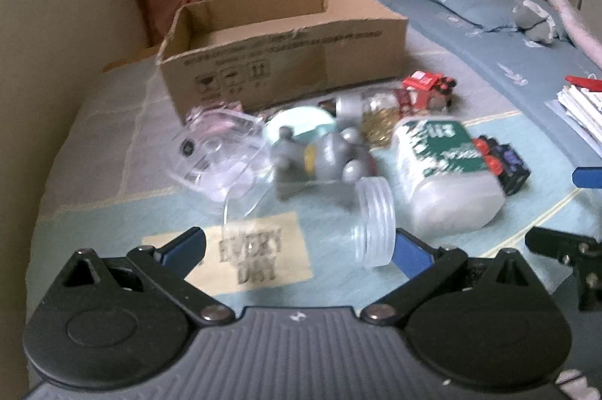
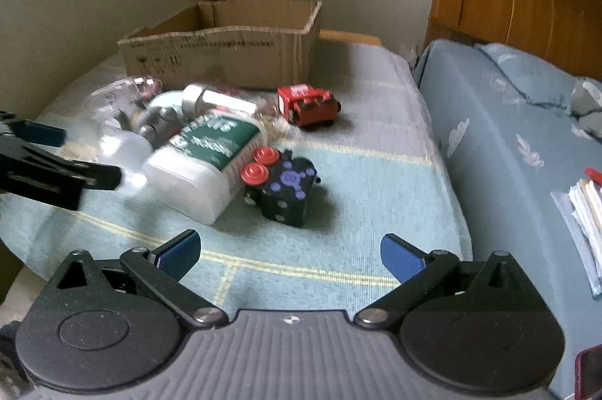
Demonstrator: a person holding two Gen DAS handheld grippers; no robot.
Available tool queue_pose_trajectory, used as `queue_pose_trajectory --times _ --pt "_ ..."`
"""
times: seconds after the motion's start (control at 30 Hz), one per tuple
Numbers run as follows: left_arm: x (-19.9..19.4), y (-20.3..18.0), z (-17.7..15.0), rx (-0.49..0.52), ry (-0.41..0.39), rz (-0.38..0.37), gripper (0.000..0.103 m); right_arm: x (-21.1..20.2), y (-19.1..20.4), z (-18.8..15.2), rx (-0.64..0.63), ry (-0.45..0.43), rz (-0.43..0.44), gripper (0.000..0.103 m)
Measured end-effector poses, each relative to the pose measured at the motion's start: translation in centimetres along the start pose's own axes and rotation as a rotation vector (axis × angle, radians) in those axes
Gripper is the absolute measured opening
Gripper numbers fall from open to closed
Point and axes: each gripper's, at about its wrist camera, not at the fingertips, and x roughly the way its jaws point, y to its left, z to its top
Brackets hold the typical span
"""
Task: Organize rigid objects
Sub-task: 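Grasp the clear plastic jar with the left gripper while the right gripper approaches the black-red toy block, then grasp the black toy block with red knobs with the right gripper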
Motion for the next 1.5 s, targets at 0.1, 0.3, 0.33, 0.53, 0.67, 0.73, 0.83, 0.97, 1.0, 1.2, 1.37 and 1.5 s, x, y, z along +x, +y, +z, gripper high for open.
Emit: queue_pose_trajectory --times 0.1,0.3,0.33,0.53,0.67,0.73,0.83,0.97,1.0,1.2,1.37,1.5 --pt "-0.1 1.1 -0.7 -0.01 0.008 -0.002 0.102 1.1 -0.2 -0.3 -0.01 0.028 0.003 0.103" --pt "1.1 1.7 -1.4 0.001 0.036 -0.013 0.102 2.5 -0.6 -0.3 -0.051 0.057 0.032 0.103" --pt "1.5 1.6 -1.4 0.0 0.049 -0.015 0.103 2.5 -0.7 -0.3 -0.056 0.057 0.037 0.103" --pt "2.0 2.2 -1.2 -0.041 0.058 -0.05 0.103 2.7 -1.0 -0.3 -0.092 0.031 0.07 0.103" --pt "1.8 2.2 -1.7 -0.039 0.027 -0.05 0.103 3.1 -1.6 -0.2 -0.121 0.012 0.098 0.103" --pt "1.8 2.2 -1.8 -0.041 0.021 -0.048 0.103 3.4 -1.9 0.2 -0.146 0.017 0.117 0.103" --pt "1.7 2.2 -1.7 -0.044 0.024 -0.045 0.103 4.2 -2.5 1.1 -0.167 0.032 0.127 0.103" --pt "1.7 2.2 -1.8 -0.047 0.024 -0.042 0.103 5.1 -2.9 2.0 -0.17 0.037 0.124 0.103" --pt "1.7 2.2 -1.8 -0.047 0.024 -0.041 0.103 5.2 -2.7 2.2 -0.182 0.03 0.117 0.103" --pt "1.7 2.3 -1.7 -0.043 0.036 -0.045 0.103 5.8 -2.0 2.8 -0.219 -0.009 0.073 0.103" --pt "1.3 2.1 -1.7 -0.002 0.051 -0.037 0.102 6.1 -3.8 3.1 -0.155 0.007 0.038 0.103" --pt "1.0 1.6 -1.8 0.035 0.049 -0.017 0.102 6.2 -3.3 3.4 -0.169 0.002 0.011 0.103"
